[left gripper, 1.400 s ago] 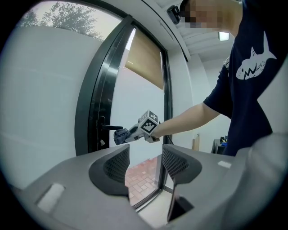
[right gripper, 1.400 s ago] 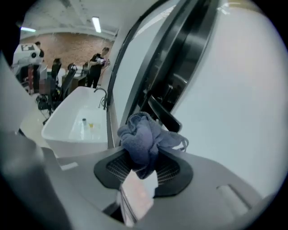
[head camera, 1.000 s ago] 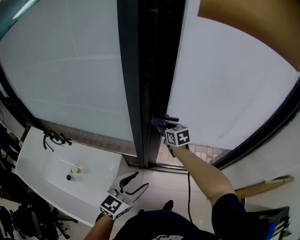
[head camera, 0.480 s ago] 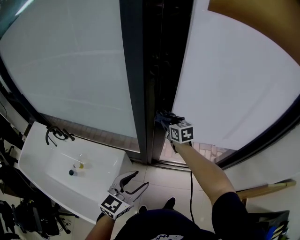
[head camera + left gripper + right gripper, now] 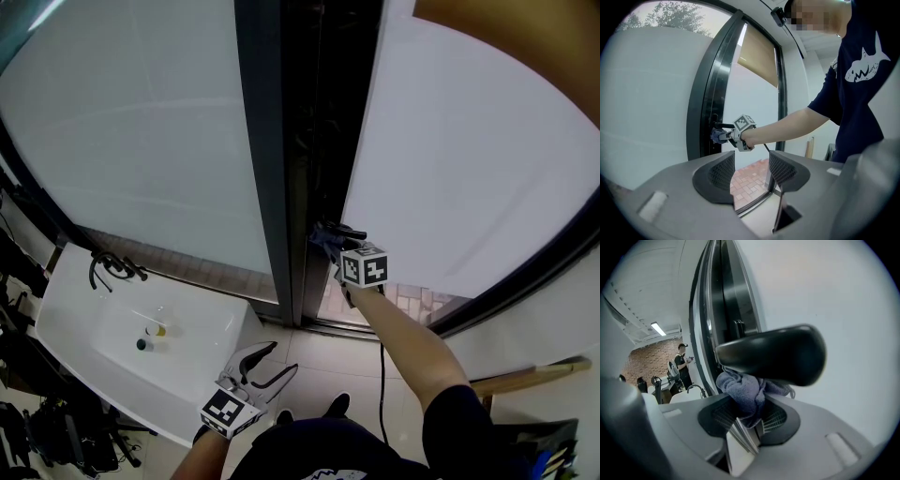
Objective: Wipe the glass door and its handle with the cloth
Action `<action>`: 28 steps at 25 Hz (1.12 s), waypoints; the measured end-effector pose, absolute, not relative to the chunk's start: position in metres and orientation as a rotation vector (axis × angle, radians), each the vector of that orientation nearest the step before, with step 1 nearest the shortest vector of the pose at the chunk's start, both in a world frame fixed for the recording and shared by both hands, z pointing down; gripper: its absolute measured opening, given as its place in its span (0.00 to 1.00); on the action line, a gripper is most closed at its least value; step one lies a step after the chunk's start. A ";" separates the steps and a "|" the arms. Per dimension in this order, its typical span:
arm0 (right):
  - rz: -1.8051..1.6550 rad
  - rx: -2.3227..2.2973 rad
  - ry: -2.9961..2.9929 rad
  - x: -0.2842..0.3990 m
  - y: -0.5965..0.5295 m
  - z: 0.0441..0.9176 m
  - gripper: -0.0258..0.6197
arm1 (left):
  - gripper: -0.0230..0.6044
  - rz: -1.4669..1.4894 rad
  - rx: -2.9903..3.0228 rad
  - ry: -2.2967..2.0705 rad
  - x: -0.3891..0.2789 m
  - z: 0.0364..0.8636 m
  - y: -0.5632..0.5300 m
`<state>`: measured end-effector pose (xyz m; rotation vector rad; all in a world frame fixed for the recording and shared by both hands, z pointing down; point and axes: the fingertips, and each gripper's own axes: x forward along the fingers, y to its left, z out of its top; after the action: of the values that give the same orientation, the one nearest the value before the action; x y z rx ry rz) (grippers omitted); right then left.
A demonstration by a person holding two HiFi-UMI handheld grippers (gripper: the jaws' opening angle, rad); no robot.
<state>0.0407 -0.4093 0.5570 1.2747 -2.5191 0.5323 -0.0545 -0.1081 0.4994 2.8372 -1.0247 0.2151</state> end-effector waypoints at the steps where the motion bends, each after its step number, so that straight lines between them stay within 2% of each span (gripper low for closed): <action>1: 0.536 1.279 -2.513 0.043 -0.409 0.559 0.24 | 0.39 0.215 2.837 -1.026 -0.055 0.499 -0.108; 11: 0.666 1.358 -2.349 0.086 -0.394 0.609 0.24 | 0.39 0.208 2.836 -1.028 -0.056 0.496 -0.104; 15: 0.738 1.344 -2.364 0.084 -0.383 0.626 0.24 | 0.39 0.215 2.830 -1.030 -0.060 0.499 -0.104; 22: 0.731 1.338 -2.619 0.047 -0.393 0.562 0.24 | 0.39 0.226 2.822 -1.032 -0.060 0.502 -0.105; 28: 0.738 1.335 -2.709 0.047 -0.390 0.540 0.24 | 0.39 0.221 2.822 -1.021 -0.055 0.500 -0.104</action>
<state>0.0466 -0.3903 0.5398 1.3350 -2.7088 0.7376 -0.0552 -0.1045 0.4997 2.8224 -1.0207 0.2205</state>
